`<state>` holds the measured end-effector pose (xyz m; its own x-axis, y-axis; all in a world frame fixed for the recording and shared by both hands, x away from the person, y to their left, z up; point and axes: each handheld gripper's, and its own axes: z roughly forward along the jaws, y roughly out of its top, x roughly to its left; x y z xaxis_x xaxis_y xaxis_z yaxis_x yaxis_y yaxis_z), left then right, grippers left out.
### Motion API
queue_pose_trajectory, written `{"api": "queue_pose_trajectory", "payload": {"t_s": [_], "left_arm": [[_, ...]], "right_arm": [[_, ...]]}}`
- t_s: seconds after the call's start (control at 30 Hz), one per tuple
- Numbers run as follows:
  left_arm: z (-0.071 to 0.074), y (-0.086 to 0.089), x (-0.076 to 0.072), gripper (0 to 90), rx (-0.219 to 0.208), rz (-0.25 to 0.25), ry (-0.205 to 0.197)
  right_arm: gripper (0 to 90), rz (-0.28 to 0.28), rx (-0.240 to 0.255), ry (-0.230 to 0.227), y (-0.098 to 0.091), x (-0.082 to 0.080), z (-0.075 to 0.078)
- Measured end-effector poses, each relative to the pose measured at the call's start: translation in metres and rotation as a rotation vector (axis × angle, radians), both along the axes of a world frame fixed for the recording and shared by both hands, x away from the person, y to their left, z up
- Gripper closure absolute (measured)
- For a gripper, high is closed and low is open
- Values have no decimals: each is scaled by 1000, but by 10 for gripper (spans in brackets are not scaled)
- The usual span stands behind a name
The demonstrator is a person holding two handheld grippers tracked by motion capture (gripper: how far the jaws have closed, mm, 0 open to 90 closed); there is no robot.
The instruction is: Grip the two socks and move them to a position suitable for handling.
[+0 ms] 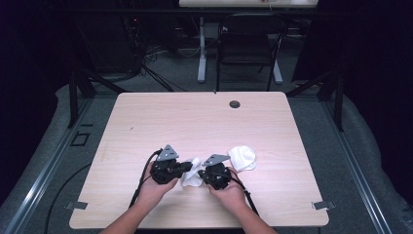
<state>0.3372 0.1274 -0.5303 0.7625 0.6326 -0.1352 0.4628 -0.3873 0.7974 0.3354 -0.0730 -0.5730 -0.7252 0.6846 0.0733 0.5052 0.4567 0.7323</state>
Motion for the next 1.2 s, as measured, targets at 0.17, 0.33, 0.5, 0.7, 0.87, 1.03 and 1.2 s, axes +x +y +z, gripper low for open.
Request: {"api": "queue_pose_trajectory", "payload": {"t_s": [0.17,0.33,0.5,0.7,0.87,1.03,1.2], "left_arm": [[0,7,-2,851,7,12,-13],[-5,25,-6,831,43,42,-6],[-12,41,-12,806,47,58,25],[-12,54,-20,708,91,89,19],[-5,65,-19,645,47,136,-23],[-12,53,-17,623,75,92,-19],[-27,40,-15,607,186,43,-7]], "right_arm": [[900,1,-47,3,7,2,-7],[900,-9,-91,1,-3,-5,-4],[900,-30,-111,8,-16,-14,-2],[900,-48,-118,14,-25,-22,-1],[900,-53,-105,14,-32,-28,-2],[896,-57,-97,11,-33,-27,-2],[894,-49,-102,-3,-33,-29,-3]]}}
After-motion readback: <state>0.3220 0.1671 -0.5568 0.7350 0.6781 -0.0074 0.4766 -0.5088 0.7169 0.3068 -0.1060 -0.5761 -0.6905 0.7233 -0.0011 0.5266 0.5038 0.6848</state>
